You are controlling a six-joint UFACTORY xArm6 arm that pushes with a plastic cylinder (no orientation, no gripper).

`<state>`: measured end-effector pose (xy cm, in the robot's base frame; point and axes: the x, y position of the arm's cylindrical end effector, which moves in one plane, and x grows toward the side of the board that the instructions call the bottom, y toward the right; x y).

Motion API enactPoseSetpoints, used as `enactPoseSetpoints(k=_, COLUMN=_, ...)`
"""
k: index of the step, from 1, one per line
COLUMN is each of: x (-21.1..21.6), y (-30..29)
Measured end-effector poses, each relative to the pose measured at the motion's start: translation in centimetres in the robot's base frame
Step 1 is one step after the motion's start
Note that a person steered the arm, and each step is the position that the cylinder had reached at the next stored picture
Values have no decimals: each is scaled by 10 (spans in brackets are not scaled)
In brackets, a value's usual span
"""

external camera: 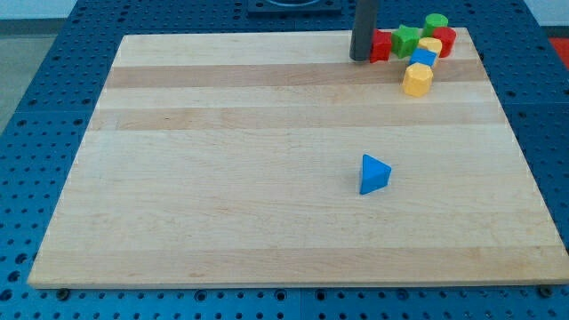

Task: Slide blue triangle closer to the red star

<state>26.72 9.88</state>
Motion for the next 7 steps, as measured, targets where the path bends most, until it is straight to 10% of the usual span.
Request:
enactPoseSetpoints(k=5, x=232, y=64)
enactPoseSetpoints(k=7, x=257, y=0)
